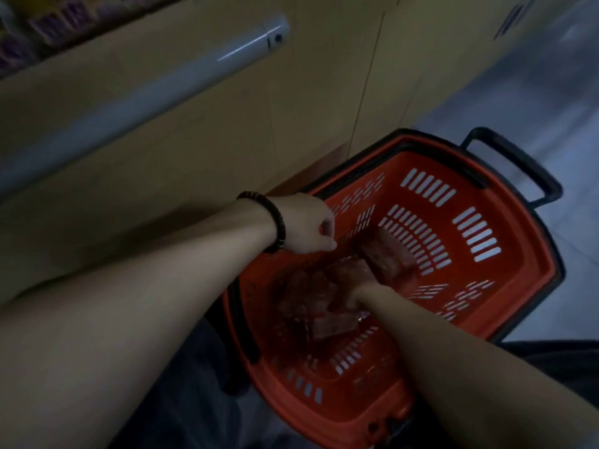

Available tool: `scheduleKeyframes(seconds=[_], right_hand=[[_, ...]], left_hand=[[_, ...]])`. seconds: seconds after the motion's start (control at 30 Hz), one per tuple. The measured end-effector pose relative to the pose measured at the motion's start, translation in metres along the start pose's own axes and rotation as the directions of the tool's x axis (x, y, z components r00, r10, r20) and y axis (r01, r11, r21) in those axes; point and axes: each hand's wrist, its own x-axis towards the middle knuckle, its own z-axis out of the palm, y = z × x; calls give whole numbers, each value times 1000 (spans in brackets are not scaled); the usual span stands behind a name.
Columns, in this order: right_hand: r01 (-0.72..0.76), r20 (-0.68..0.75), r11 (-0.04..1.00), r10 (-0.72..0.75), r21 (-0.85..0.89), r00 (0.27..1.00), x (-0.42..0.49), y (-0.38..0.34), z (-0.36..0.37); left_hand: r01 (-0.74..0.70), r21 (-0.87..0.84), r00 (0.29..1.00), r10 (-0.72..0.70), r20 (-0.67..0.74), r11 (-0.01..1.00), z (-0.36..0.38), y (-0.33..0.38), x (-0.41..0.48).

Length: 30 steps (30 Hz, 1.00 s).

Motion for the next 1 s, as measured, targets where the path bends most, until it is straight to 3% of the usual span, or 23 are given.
scheduleKeyframes(seconds=[0.17,0.37,0.43,0.53,0.6,0.8,0.9,0.93,1.0], right_hand=[[-30,198,988,-1,150,980,7,-6,18],[-50,110,982,30,183,993,13,-10,27],[-50,158,987,25,156,987,14,-9,32],[56,137,996,-65,68,988,12,-9,38],[147,43,989,-147,3,988,12,-10,36],[280,97,950,-268,-139,959,14,-7,33],[268,66,963,-266,-30,962,15,-15,26],[288,113,957,-282,-40,953,20,-13,31],[188,203,982,-187,13,961,19,-12,33]], left_hand=[[34,-6,999,-34,36,999,-2,-1,-6],[23,-4,999,-22,31,1000,-2,3,-6],[22,1,999,-22,30,1000,-2,4,-6],[28,16,999,-28,36,999,-2,4,-8],[41,5,997,-41,60,999,0,1,-8],[64,12,993,-65,98,998,0,0,-7],[66,-8,993,-65,99,998,1,0,-7],[67,-8,993,-65,103,998,1,0,-7],[65,-2,992,-65,111,998,0,-1,-7]])
